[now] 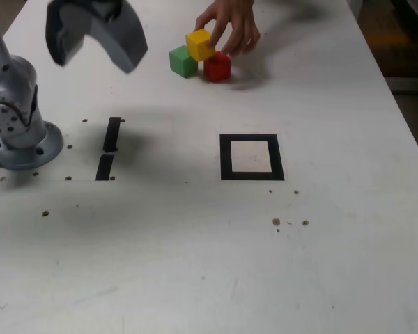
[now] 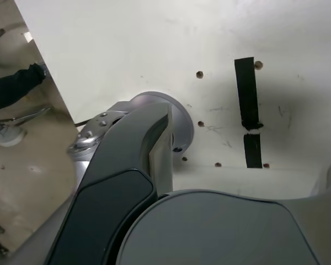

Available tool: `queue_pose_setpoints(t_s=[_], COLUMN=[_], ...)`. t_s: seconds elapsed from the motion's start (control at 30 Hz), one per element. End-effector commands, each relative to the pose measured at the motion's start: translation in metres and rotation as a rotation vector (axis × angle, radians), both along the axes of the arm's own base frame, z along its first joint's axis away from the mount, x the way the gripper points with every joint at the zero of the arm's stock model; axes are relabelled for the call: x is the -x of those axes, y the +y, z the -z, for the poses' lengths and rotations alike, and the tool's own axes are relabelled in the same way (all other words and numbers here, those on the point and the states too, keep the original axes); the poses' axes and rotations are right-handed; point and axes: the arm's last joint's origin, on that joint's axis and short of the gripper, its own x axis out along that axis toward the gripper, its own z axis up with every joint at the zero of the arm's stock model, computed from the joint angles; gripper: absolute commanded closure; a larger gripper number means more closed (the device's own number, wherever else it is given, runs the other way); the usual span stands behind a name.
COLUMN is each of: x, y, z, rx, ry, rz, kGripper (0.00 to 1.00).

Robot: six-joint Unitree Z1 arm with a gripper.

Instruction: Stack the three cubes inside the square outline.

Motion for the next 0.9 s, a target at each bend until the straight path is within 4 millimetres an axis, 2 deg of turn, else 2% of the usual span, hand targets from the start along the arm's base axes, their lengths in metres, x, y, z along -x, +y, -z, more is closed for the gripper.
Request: queue_pose_setpoints(t_s=[0.0, 0.17, 0.3, 0.4, 0.63, 0.87], x=[-0.039, -0.077, -0.108, -0.124, -0.14, -0.149], y=[0.014, 0.045, 0.072, 0.092, 0.13, 0.145], z=[-0.061, -0.072, -0.061, -0.049, -0.019, 0.006], rx=[-0.049, -0.031, -0.032, -0.041, -0.038, -0.031], ry=[-0.265, -0.275, -0.239, -0.201, -0.132, -0.09], rz=[0.012, 0.07, 0.11, 0.118, 0.1, 0.084], kGripper=[0.0, 0.0, 0.0, 0.0, 0.01, 0.03])
